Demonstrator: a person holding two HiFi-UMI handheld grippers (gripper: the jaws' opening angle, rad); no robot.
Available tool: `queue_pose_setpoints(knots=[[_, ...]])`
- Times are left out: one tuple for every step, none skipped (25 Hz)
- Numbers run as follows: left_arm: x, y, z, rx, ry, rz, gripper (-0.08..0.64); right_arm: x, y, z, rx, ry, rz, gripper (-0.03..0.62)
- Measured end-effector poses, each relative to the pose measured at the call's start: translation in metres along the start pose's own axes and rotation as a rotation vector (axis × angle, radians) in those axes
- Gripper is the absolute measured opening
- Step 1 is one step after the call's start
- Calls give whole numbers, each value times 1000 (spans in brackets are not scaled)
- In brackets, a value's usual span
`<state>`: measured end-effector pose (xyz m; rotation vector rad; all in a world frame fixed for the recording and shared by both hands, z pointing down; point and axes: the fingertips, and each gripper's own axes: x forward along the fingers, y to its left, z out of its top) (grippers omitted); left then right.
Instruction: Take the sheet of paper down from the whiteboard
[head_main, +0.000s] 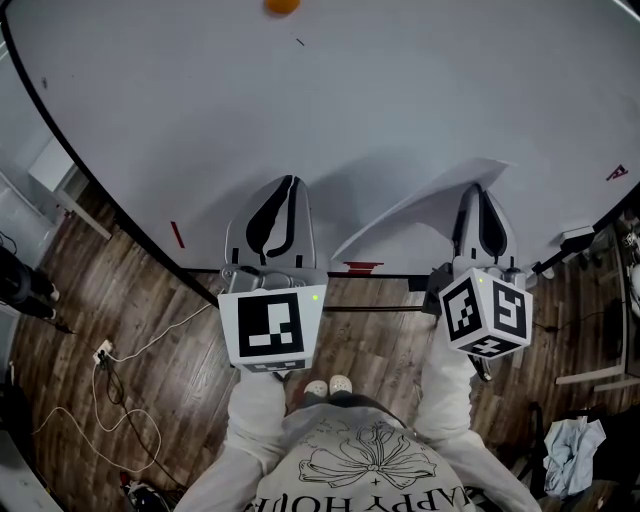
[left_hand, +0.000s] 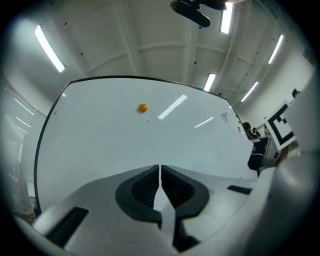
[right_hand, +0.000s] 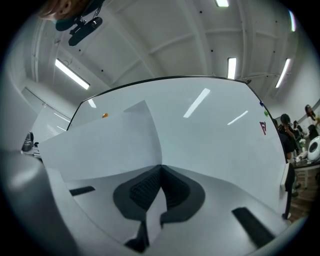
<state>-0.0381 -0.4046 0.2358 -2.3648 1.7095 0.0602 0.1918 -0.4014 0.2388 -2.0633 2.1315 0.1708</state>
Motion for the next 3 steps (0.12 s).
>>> queue_pose_setpoints(knots=[[1, 0, -1, 0, 2, 0, 17, 1, 1, 0, 0, 1, 1, 2], [2, 0, -2, 0, 4, 0, 17, 2, 1, -1, 1, 2, 1, 2], [2, 1, -2, 1, 6, 0, 17, 2, 2, -2, 1, 3, 2, 2]])
